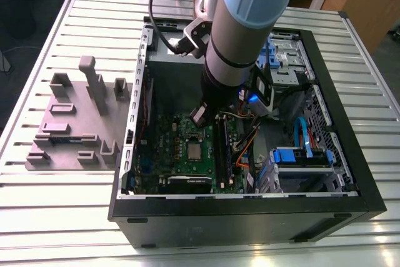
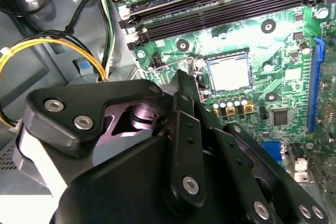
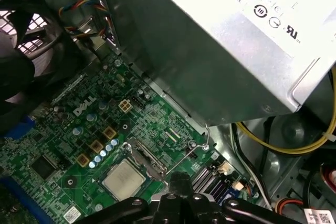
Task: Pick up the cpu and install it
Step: 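Close the cpu cover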
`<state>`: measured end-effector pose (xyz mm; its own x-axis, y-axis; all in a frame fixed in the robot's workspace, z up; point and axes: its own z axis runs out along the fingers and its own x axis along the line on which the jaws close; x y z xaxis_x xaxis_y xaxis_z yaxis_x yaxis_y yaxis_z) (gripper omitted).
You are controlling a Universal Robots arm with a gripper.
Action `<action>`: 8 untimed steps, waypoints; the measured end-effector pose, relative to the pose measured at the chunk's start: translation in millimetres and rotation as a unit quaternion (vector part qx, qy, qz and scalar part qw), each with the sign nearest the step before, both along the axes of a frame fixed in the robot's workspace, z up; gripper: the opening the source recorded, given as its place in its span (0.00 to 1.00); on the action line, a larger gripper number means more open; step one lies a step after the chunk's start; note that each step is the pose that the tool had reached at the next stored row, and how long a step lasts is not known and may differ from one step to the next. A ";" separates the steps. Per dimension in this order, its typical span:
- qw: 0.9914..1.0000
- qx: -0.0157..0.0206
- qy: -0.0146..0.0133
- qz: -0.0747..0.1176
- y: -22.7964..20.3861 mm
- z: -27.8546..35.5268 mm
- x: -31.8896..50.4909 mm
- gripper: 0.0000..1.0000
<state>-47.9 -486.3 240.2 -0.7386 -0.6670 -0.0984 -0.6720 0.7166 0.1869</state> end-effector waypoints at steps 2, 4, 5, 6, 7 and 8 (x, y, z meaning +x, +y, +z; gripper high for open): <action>1.000 0.000 0.000 0.000 -1.5 0.0 0.0 0.10; 1.000 0.000 0.000 0.000 -2.8 0.0 0.0 0.10; 1.000 0.000 0.000 0.000 -3.6 0.0 0.0 0.10; 1.000 0.000 0.000 0.000 -4.4 0.0 0.0 0.10; 1.000 0.000 0.000 0.000 -5.2 0.0 0.0 0.10; 1.000 0.000 0.000 0.000 -6.0 0.0 0.0 0.10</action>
